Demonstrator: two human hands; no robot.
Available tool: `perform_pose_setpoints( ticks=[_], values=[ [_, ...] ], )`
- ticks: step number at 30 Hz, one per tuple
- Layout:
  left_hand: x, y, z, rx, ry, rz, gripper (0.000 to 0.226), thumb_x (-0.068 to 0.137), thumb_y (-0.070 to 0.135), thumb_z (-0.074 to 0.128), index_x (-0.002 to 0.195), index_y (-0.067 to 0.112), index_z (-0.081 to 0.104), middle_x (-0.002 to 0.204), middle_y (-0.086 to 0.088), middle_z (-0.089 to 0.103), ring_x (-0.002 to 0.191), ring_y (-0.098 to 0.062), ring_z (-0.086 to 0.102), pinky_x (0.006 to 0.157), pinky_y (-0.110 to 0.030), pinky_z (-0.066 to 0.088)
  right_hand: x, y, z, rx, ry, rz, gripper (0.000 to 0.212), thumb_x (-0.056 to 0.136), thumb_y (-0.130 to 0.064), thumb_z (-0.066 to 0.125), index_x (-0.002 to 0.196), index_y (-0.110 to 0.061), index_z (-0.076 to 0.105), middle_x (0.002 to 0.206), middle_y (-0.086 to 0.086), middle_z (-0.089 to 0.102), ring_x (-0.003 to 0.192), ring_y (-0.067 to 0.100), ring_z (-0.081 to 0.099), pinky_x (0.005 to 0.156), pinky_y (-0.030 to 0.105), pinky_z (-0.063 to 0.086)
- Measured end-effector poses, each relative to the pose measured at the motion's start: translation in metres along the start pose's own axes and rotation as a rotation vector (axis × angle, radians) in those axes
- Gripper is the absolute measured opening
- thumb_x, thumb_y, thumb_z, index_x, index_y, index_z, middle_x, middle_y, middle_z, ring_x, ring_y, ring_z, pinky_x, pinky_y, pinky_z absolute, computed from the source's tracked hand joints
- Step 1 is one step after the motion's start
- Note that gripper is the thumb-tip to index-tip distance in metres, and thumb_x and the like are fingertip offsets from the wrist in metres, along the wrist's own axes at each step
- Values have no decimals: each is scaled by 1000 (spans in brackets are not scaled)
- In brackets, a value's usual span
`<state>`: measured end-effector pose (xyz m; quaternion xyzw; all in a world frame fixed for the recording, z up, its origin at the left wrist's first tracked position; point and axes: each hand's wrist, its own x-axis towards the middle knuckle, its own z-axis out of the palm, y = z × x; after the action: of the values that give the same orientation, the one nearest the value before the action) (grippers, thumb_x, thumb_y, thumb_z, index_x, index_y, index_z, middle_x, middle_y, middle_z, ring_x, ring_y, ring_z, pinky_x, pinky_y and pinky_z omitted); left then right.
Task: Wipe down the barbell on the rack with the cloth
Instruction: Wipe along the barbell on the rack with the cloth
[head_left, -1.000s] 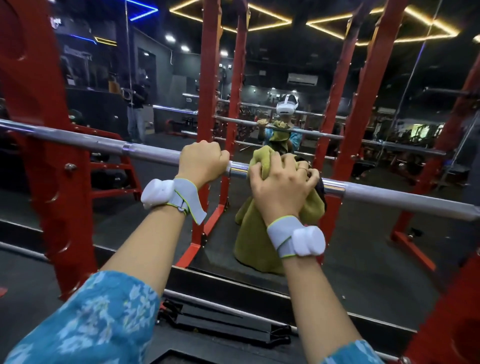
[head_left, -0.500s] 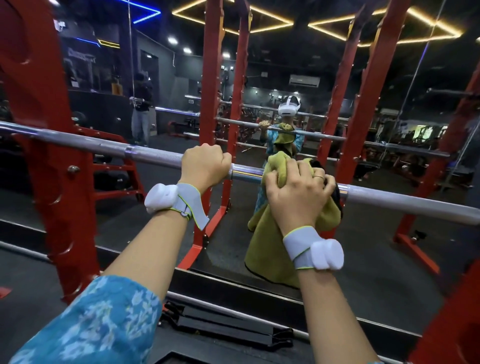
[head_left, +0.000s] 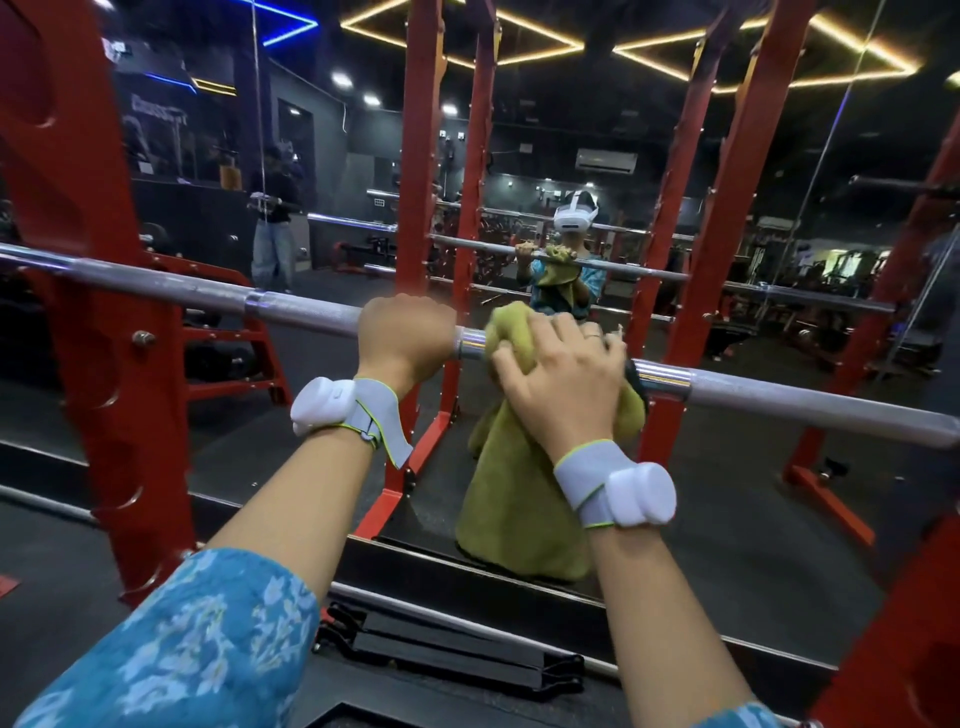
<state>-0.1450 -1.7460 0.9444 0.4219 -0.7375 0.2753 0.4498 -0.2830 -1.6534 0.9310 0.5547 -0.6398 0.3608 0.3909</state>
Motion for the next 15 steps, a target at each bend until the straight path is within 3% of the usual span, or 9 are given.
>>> perform_pose_setpoints(
  ticks=[3,6,8,11,15],
  values=[
    [1,-1,1,-7,70,8,36,70,17,32,38,6,46,37,-12,49,28,-27,42,51,-20,20,5,9,-8,20,-28,87,48,79,-48,33,77,-12,64,75,8,62,78,35,60,77,40,33],
    [1,-1,6,8,96,8,36,69,17,32,37,8,46,37,-11,49,28,-26,41,51,-20,18,14,-2,-16,-5,-216,51,65,76,-53,11,89,-14,61,92,6,64,94,35,57,81,40,31],
    [0,-1,9,6,99,-16,39,70,19,31,37,8,48,37,-11,50,29,-27,43,50,-21,19,16,-17,-13,-18,-255,-41,69,76,-54,7,97,-16,59,99,4,63,96,33,56,80,40,30],
    [1,-2,12,31,124,-28,41,72,19,32,36,9,49,37,-10,50,30,-27,45,51,-19,21,23,-32,-7,-8,-308,-75,49,90,-51,25,104,-17,58,107,3,62,100,33,55,83,40,30],
    [1,-3,12,51,151,-14,42,73,20,32,37,9,49,37,-10,50,30,-28,45,50,-19,21,33,-28,-8,95,-381,-4,32,92,-48,38,91,-19,54,104,8,64,101,33,56,85,40,32]
  ],
)
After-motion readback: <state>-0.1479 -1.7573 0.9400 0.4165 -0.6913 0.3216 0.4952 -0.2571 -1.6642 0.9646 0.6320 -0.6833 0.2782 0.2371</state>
